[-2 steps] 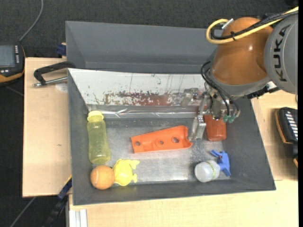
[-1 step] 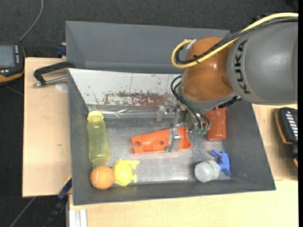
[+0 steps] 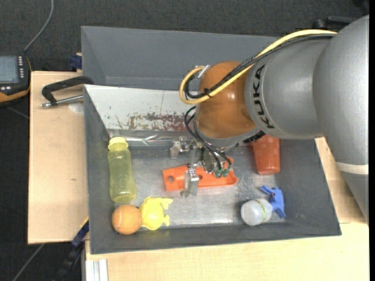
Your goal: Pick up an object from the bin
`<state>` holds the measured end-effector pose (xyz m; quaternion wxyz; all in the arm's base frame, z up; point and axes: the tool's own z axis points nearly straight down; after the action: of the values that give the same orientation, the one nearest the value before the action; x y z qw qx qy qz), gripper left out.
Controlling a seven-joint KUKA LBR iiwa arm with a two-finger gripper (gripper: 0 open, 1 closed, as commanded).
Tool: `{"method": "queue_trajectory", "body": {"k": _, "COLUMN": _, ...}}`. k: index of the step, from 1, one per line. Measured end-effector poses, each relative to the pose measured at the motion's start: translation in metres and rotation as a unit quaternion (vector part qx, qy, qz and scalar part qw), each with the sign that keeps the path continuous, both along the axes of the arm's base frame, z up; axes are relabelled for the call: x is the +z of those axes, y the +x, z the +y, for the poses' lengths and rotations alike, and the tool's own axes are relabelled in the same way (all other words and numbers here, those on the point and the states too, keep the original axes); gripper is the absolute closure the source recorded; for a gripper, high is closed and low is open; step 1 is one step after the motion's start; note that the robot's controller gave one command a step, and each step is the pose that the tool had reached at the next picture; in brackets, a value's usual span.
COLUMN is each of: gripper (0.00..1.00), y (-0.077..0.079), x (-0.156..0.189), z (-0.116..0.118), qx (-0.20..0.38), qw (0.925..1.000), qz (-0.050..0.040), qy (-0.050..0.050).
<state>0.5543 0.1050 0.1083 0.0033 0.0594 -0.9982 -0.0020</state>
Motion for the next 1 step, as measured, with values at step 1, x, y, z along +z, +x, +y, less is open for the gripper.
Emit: {"method": "queue_trajectory", "body": {"k": 1, "gripper": 0.0, "y": 0.0067, "x": 0.0271, "z": -0.0321, "qx": 0.015, "qw": 0.9999, "qz": -0.0056, "qy": 0.0}}
